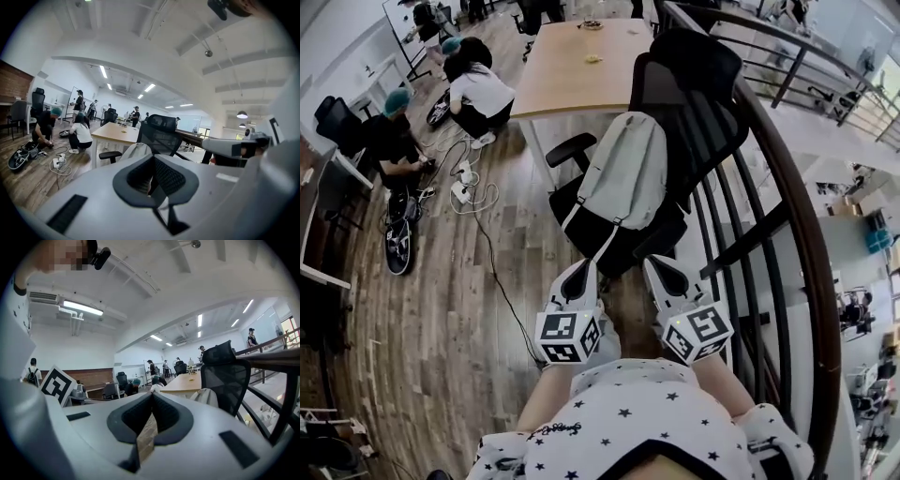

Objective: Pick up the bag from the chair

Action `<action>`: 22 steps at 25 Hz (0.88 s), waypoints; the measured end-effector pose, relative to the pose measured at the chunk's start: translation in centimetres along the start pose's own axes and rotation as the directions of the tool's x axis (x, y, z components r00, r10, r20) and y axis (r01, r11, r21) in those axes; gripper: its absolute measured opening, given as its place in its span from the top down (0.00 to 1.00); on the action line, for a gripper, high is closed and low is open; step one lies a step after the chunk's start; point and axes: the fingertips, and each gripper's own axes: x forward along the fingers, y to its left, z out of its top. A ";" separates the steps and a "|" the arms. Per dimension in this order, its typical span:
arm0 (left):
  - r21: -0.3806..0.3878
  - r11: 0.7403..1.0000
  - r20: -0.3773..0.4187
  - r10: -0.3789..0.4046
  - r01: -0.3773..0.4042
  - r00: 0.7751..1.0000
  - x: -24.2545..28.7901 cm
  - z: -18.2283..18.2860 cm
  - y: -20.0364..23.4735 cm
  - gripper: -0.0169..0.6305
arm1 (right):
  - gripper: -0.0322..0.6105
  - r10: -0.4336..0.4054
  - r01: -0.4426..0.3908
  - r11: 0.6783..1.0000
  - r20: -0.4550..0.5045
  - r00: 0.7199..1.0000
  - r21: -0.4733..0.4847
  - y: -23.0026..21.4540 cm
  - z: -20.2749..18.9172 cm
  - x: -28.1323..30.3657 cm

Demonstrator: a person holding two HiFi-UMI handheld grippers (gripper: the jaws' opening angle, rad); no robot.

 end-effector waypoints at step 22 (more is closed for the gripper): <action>0.056 0.961 -0.074 -0.268 0.272 0.961 21.2 8.0 11.6 0.95 | 0.96 -0.299 0.299 0.954 0.021 0.954 0.014 -9.8 4.1 18.8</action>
